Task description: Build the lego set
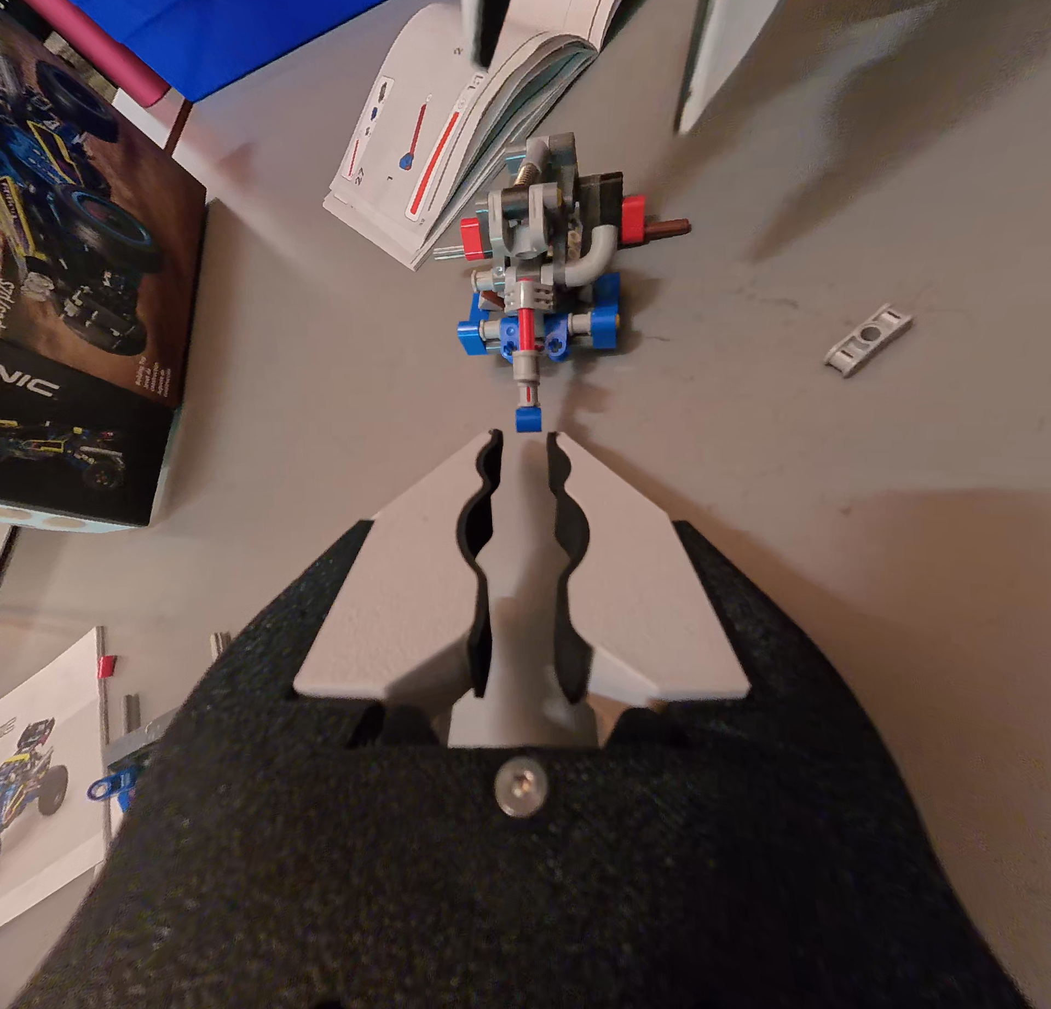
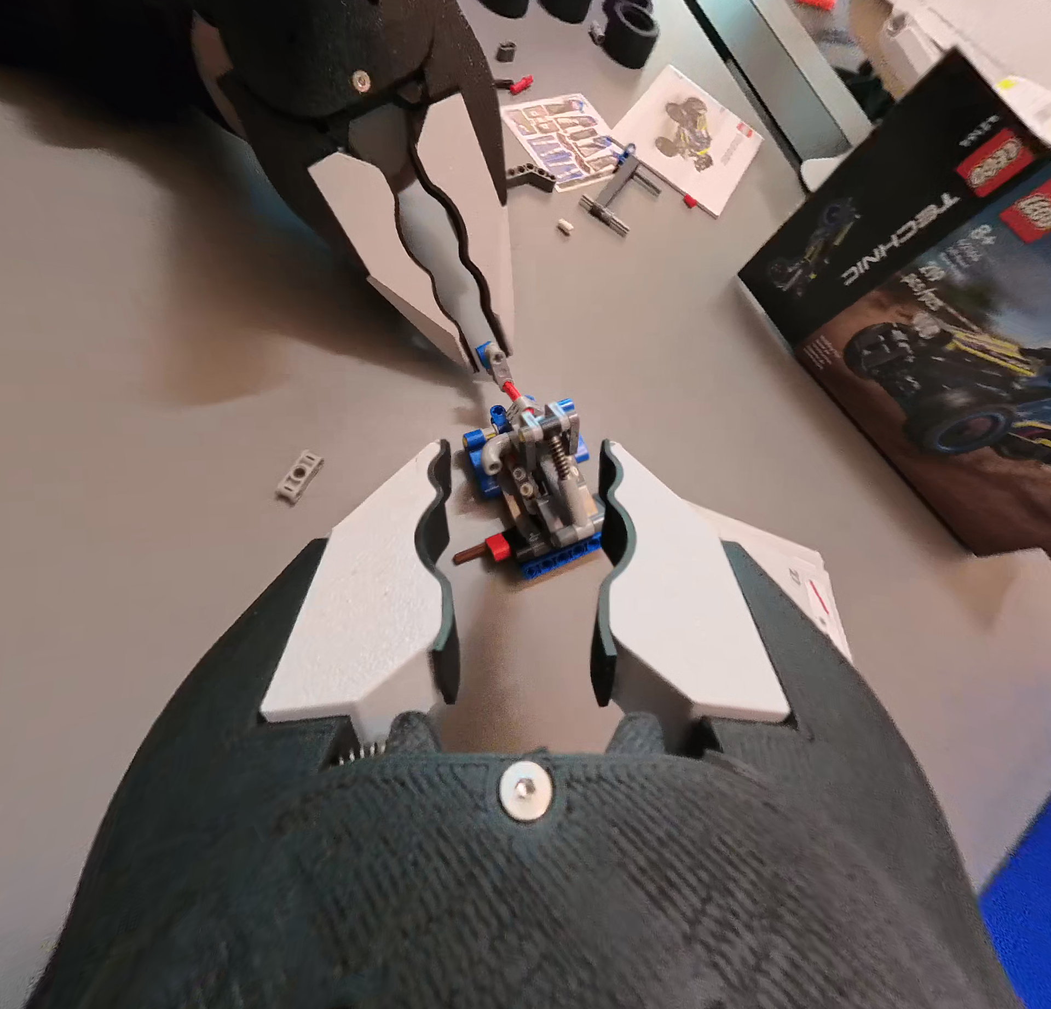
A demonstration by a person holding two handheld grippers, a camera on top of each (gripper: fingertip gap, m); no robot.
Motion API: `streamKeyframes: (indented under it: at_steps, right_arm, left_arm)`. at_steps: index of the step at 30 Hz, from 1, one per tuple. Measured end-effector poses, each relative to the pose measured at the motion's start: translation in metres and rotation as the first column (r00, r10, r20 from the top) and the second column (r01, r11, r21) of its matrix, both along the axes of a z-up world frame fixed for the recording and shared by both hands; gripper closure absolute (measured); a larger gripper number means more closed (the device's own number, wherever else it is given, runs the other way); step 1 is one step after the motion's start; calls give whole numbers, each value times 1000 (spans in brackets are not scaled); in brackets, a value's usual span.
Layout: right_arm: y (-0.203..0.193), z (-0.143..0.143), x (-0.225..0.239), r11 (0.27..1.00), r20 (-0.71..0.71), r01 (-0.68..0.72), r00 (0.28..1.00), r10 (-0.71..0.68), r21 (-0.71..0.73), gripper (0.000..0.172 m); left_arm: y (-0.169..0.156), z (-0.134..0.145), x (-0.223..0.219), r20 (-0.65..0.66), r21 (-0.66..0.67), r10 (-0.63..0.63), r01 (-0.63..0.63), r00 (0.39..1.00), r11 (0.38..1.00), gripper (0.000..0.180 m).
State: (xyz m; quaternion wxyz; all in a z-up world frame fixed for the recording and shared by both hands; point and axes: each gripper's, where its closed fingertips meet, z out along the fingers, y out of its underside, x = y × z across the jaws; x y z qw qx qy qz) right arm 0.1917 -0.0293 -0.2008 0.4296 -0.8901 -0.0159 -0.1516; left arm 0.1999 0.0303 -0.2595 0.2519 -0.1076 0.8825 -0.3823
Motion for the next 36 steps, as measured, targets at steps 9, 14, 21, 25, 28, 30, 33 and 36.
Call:
streamKeyframes:
  at_steps: [9, 14, 21, 25, 28, 30, 33, 36]
  right_arm:
    - [-3, -61, -74, 983, -280, 39, 956, -90, -181, 133]
    - [15, -64, -84, 992, -281, -27, 960, -9, -124, 166]
    - [33, -27, -46, 997, 268, 23, 963, -3, -71, 167]
    - [38, 20, -36, 995, 597, 52, 797, -96, 91, 167]
    - [40, 25, -34, 994, 643, 59, 758, -108, 97, 166]
    - [40, 27, -34, 994, 670, 53, 736, -102, 93, 167]
    - [34, 28, -31, 994, 674, 56, 730, -108, 99, 167]
    - [32, 24, -27, 996, 660, 41, 747, -80, 75, 164]
  left_arm:
    - [24, 22, 0, 4, -69, 38, -38, 999, 997, 157]
    - [18, 50, -17, 31, -231, -31, 38, 999, 972, 164]
    - [-13, 61, -59, -218, -370, -243, 151, 945, 917, 160]
    - [-24, 75, -54, -324, -433, -255, 97, 911, 896, 156]
    - [-32, 77, -54, -342, -429, -296, 132, 892, 894, 156]
    - [-37, 80, -53, -332, -437, -306, 142, 892, 888, 162]
    - [-38, 82, -45, -293, -455, -292, 136, 910, 880, 175]
    - [-38, 77, -38, -265, -421, -260, 131, 929, 897, 176]
